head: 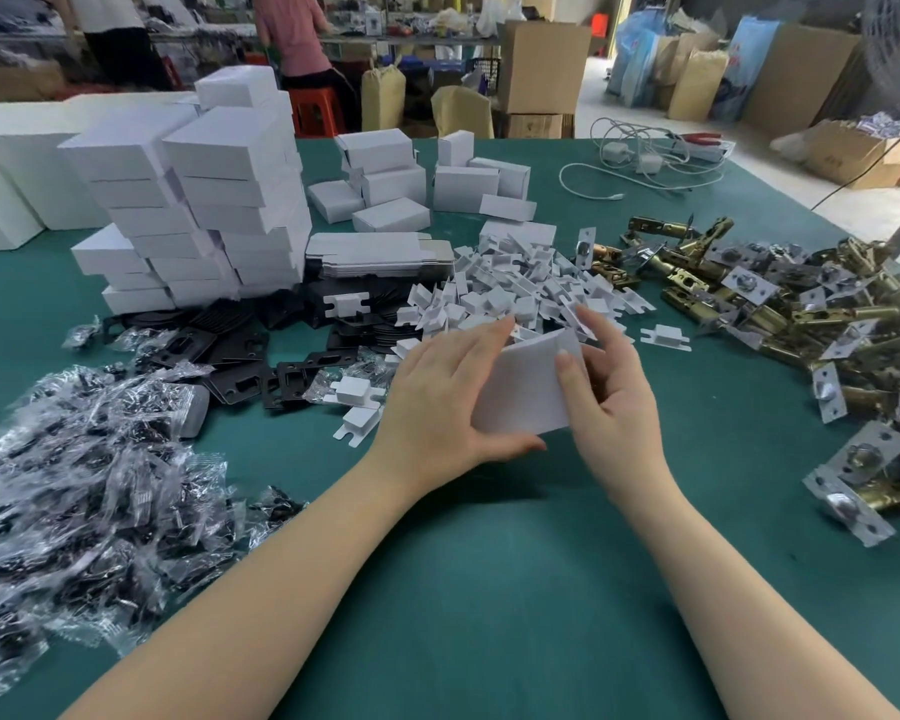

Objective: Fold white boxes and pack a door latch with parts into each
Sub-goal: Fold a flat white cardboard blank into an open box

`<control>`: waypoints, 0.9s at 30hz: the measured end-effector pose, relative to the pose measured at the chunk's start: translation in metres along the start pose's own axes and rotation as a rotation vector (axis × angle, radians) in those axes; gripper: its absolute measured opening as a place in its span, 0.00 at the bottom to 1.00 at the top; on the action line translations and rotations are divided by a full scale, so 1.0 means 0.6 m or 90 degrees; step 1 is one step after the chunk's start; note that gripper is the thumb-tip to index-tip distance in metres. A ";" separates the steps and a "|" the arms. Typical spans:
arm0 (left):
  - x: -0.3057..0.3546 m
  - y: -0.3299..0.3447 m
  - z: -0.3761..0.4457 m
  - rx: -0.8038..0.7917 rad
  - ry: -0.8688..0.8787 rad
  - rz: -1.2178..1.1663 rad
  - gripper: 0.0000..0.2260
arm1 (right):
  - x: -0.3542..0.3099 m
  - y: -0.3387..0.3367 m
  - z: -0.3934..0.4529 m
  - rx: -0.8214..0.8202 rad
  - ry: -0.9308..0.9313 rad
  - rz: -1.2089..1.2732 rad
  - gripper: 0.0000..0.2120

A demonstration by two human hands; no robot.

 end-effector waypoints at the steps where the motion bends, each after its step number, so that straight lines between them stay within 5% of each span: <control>1: 0.001 -0.002 0.000 -0.017 -0.004 -0.003 0.45 | -0.002 0.002 -0.002 -0.001 -0.006 0.005 0.15; 11: 0.014 -0.010 0.002 -0.013 -0.048 -0.050 0.37 | -0.006 0.000 0.006 0.103 0.027 0.184 0.07; 27: 0.012 -0.009 0.000 0.017 -0.085 -0.070 0.39 | -0.011 0.012 -0.003 -0.073 -0.021 0.059 0.15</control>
Point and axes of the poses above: each hand's wrist, its own z-axis towards the middle knuckle, its own y-axis out of the palm, x = y × z, the point moved 1 cm from there along z, towards the middle knuckle, and after that the axes turned 14 degrees about -x, right-handed, at the moved point
